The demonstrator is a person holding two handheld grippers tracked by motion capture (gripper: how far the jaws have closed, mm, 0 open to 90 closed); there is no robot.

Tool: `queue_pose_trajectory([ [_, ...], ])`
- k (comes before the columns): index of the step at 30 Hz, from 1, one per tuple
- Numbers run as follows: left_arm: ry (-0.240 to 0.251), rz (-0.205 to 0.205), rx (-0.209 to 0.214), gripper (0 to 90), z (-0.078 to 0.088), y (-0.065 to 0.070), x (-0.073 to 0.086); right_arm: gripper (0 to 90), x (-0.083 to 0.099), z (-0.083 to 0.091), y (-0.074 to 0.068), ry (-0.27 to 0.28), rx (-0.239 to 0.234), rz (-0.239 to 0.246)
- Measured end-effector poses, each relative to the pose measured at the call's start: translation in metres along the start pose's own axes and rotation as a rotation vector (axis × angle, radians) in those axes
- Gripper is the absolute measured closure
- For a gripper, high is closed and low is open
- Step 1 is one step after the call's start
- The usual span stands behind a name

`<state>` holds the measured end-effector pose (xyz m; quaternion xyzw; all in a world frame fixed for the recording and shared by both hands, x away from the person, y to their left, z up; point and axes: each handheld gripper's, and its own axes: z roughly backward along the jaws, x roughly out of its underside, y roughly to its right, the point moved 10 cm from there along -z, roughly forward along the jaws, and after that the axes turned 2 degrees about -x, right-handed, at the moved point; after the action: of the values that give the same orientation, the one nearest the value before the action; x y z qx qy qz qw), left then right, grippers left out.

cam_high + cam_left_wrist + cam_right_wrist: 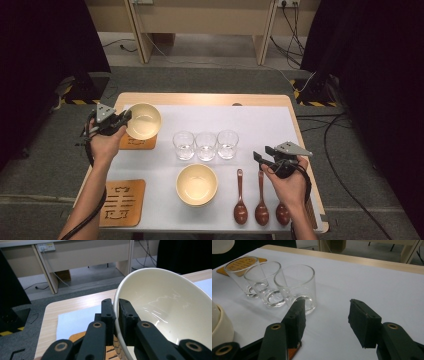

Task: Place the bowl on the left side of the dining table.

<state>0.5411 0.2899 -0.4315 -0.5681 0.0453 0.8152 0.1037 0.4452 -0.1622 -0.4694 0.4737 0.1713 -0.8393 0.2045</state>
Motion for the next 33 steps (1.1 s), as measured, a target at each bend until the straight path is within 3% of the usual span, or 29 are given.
queue_pose_trajectory([
  [16, -0.116, 0.056, -0.086, 82.2, -0.030, -0.034, 0.041, 47.7, 0.001, -0.001, 0.000, -0.008, -0.001, 0.000],
  [31, -0.173, 0.124, -0.102, 82.2, -0.052, -0.044, 0.060, 47.6, 0.003, -0.003, 0.000, -0.013, 0.001, -0.006],
  [33, -0.182, 0.154, -0.107, 82.1, -0.055, -0.047, 0.065, 47.6, 0.004, -0.002, 0.000, -0.013, 0.002, -0.007],
])
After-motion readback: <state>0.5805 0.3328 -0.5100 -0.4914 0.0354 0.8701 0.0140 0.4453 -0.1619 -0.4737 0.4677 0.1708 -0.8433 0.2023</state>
